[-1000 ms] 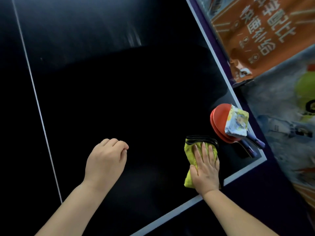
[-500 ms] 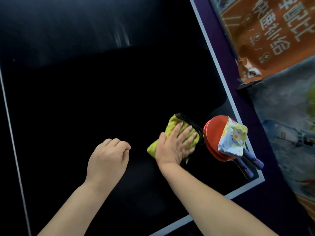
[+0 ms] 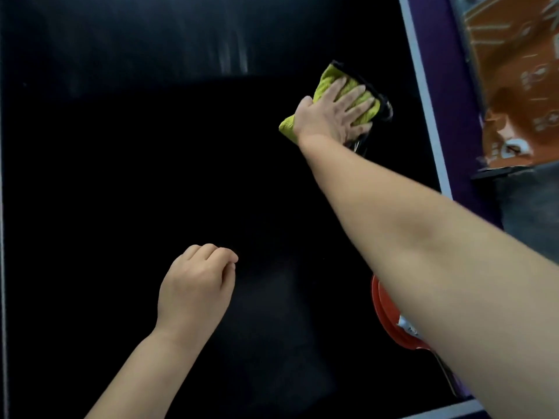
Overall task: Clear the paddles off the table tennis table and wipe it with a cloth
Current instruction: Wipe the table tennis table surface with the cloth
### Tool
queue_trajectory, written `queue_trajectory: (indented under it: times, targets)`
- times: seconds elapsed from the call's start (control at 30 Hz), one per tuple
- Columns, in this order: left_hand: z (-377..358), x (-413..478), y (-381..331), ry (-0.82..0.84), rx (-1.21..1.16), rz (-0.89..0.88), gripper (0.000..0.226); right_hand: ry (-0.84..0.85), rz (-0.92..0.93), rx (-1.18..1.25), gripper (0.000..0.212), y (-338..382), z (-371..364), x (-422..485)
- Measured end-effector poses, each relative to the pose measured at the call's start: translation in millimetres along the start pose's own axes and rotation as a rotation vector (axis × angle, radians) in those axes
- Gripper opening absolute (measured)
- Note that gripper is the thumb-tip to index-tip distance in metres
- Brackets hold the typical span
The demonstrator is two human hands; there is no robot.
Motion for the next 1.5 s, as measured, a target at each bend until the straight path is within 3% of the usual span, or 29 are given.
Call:
queue_trajectory:
  times: [0.23, 0.43, 0.57, 0.8, 0.97, 1.2, 1.37, 1.5]
  targets:
    - [-2, -28, 2, -0.016, 0.034, -0.041, 0.028, 0.142, 0.584, -0.45, 0.073, -17, -11, -35]
    - [7, -66, 0, -0.061, 0.022, -0.127, 0.026, 0.105, 0.791, -0.675, 0.074, -80, -56, -127]
    - [13, -110, 6, -0.09, 0.016, -0.183, 0.023, 0.101, 0.826, -0.728, 0.076, -141, -82, -199]
    - [12, -199, 30, -0.073, 0.035, -0.26, 0.028, 0.119, 0.58, -0.576, 0.076, -228, -131, -327]
    - [19, -247, 53, -0.093, 0.051, -0.258, 0.03, 0.159, 0.214, -0.384, 0.078, -238, -166, -403]
    - [26, -266, 80, -0.097, 0.039, -0.237, 0.03, 0.245, -0.187, 0.08, 0.081, -170, -192, -421]
    - [33, -237, 89, -0.07, 0.016, -0.166, 0.03, 0.241, -0.411, 0.424, 0.088, -103, -179, -366]
    - [39, -199, 98, -0.037, -0.004, -0.1, 0.029, 0.23, -0.471, 0.511, 0.087, -40, -156, -305]
Point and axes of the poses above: each hand's wrist, its own x-axis towards the middle knuckle, its own z-axis out of the back of the hand, y = z × x, the point moved 5 cm from there along x, towards the middle knuckle, and after that the axes turned 11 degrees about y, right-handed, at the moved point
